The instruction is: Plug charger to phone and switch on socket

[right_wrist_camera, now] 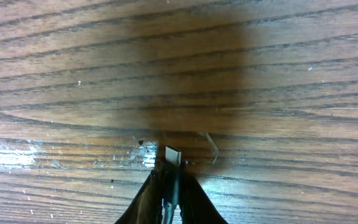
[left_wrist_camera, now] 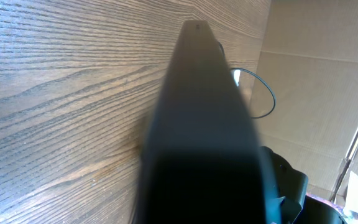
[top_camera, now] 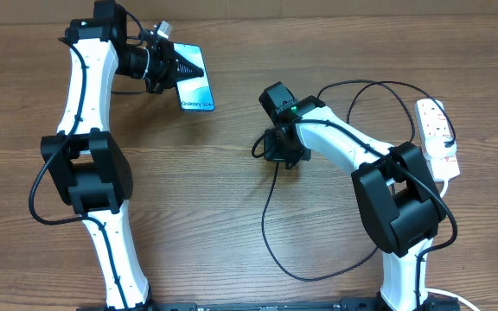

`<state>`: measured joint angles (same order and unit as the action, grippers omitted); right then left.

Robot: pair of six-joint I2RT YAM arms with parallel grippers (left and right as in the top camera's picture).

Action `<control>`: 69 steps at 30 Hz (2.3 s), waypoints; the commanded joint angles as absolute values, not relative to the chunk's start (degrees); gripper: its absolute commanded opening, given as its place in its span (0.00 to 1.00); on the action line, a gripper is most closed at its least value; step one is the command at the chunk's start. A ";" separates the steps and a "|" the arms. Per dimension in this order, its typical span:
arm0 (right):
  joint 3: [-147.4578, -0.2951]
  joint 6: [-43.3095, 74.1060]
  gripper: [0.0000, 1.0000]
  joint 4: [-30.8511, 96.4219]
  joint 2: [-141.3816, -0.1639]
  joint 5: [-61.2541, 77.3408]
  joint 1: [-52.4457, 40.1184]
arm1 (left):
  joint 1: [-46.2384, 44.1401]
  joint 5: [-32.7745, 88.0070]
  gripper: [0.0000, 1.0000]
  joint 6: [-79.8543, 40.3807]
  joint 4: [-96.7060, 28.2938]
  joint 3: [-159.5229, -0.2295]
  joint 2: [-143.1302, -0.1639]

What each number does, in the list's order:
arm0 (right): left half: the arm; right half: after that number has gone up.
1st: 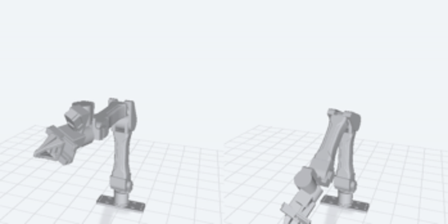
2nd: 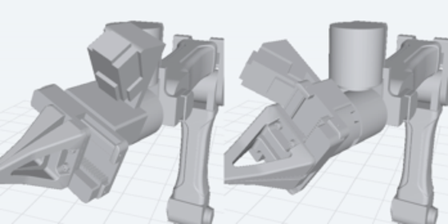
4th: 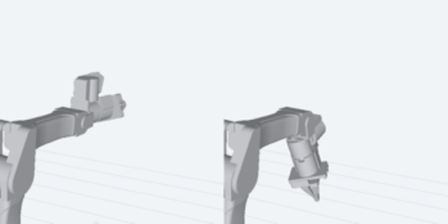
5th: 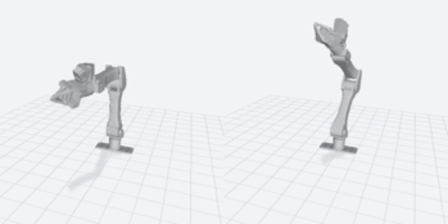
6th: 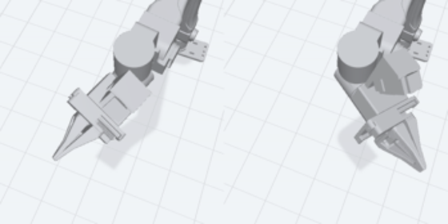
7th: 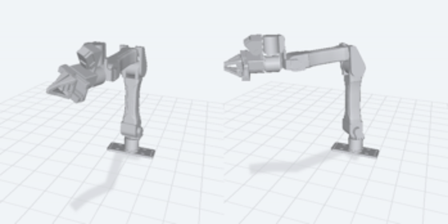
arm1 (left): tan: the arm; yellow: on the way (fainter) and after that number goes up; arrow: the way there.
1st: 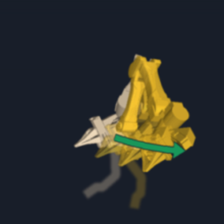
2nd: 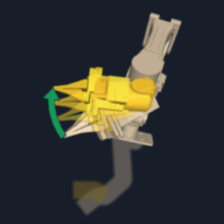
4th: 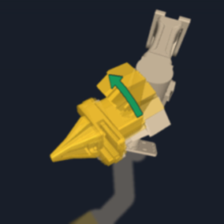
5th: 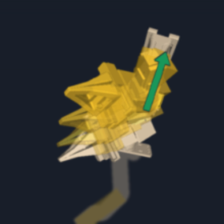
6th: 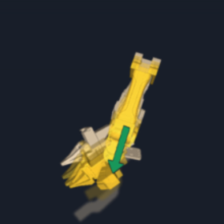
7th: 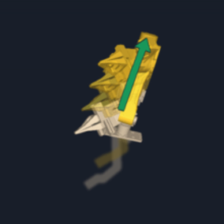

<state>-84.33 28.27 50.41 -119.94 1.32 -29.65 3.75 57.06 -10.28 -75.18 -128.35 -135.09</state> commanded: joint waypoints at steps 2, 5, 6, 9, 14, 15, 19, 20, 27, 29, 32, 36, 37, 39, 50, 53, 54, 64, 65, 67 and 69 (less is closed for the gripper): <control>-85.45 28.58 0.16 50.54 -119.72 1.85 -29.58 | 3.36 59.83 0.04 -8.97 -75.09 -129.54 -134.15; -85.45 28.58 0.20 50.70 -119.72 2.68 -29.58 | 3.36 59.83 0.04 -8.97 -75.18 -129.54 -134.15; -85.45 28.58 0.20 50.78 -119.72 2.66 -29.58 | 3.36 59.83 0.04 -8.97 -75.18 -129.54 -134.15; -85.45 29.08 0.20 51.62 -119.72 2.63 -29.56 | 3.36 59.83 0.04 -8.97 -75.20 -129.54 -134.15; -85.45 29.26 0.34 52.49 -119.72 2.63 -29.56 | 3.36 59.83 0.04 -8.97 -75.20 -129.54 -134.15; -85.45 29.80 0.36 52.73 -119.72 2.61 -29.56 | 3.36 59.83 0.04 -8.97 -75.20 -129.54 -134.15; -85.45 30.26 0.27 52.53 -119.72 2.63 -29.56 | 3.36 59.83 0.04 -8.97 -75.20 -129.54 -134.15; -85.45 30.26 0.22 52.38 -119.72 2.63 -29.56 | 3.36 59.83 0.04 -8.97 -75.20 -129.54 -134.15; -85.45 30.26 0.18 51.29 -119.72 2.61 -29.56 | 3.36 59.81 0.04 -8.97 -75.20 -129.54 -134.15; -85.45 30.26 0.15 51.11 -119.72 2.63 -29.56 | 3.36 59.83 0.04 -8.97 -75.20 -129.54 -134.15; -85.45 30.26 0.13 51.16 -119.72 2.66 -29.56 | 3.36 59.81 0.04 -8.97 -75.20 -129.54 -134.15; -85.45 30.26 0.06 51.31 -119.72 2.66 -29.58 | 3.36 59.83 0.04 -8.97 -75.20 -129.54 -134.15; -85.45 30.26 0.06 51.31 -119.72 2.66 -29.58 | 3.36 59.83 0.04 -8.97 -75.20 -129.54 -134.15; -85.45 30.26 0.05 51.31 -119.72 2.66 -29.58 | 3.36 59.83 0.04 -8.97 -75.20 -129.54 -134.15; -85.45 30.26 0.04 51.13 -119.72 2.68 -29.58 | 3.36 59.83 0.04 -8.97 -75.20 -129.54 -134.15; -85.45 30.24 0.04 51.09 -119.72 4.03 -29.63 | 3.36 59.83 0.04 -8.97 -75.20 -129.54 -134.15; -85.45 30.22 0.04 50.92 -119.72 5.34 -29.63 | 3.36 59.83 0.04 -8.97 -75.20 -129.54 -134.15; -85.71 17.21 0.04 46.46 -114.15 37.21 -23.42 | 3.36 73.19 0.04 -5.45 -73.30 -129.54 -134.15; -85.71 15.46 0.04 45.60 -113.43 41.30 -22.76 | 3.36 74.94 0.04 -5.02 -72.90 -129.54 -134.15; -85.71 12.08 0.04 44.12 -112.33 49.84 -21.65 | 3.36 77.78 0.04 -4.84 -71.68 -129.54 -134.15; -85.71 9.72 0.04 42.81 -111.92 57.43 -20.88 | 3.36 80.77 0.04 -4.86 -70.17 -129.54 -134.15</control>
